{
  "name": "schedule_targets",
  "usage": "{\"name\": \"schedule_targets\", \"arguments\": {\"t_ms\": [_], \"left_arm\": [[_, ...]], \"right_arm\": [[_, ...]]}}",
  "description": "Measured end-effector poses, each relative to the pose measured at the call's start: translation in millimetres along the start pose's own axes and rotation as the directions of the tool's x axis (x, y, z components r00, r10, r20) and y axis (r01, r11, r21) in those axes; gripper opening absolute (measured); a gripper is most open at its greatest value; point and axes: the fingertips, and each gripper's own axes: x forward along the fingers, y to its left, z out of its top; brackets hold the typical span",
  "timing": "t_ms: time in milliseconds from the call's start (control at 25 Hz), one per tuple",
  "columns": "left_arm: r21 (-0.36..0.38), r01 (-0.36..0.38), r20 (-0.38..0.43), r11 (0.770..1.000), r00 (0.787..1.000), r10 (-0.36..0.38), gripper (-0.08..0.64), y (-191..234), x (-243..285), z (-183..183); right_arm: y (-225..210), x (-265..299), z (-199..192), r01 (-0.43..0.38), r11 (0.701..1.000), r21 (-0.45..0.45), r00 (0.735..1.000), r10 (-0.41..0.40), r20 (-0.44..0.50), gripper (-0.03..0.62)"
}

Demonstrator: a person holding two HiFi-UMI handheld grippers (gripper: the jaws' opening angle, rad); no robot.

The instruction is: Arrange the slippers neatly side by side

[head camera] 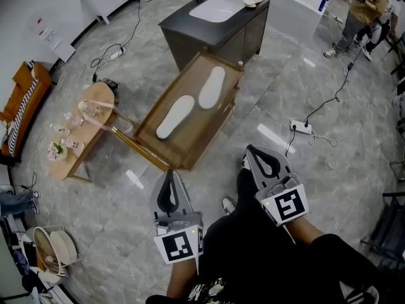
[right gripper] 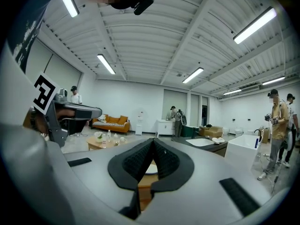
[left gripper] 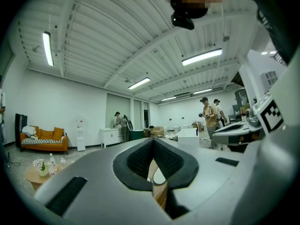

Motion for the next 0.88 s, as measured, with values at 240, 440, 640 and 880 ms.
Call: {"name": "schedule_targets", "arguments": {"t_ms": [240,440,640,880], "left_arm": [[-0.003,-0.008,0.011,1.000,1.000,0.008,0.000,1.2,15.0,3.1],[0.004,-0.011,0.024,1.000,1.000,0.011,0.000,4.3,24.4,7.2],[0.008,-0.022,0.026,1.000,0.999,0.022,0.000,11.1,35.6,9.1],[0.001,-0.043,0.006,0.999,0.999,0.043,0.000,23.7,48.9,5.0]], "right_arm": [[-7.6,12.4,3.0,-0.008,1.000,0.002,1.000,0.008,-0.001,-0.002],[-13.7,25.4,11.5,-0.014,0.999,-0.030,0.999,0.014,0.028,-0.002],[-16.7,40.0,9.3,-0.023,1.000,-0.011,1.000,0.023,0.013,-0.002],[-20.7,60.1,12.9,-0.040,0.999,-0.017,0.999,0.040,0.015,-0.002]]}}
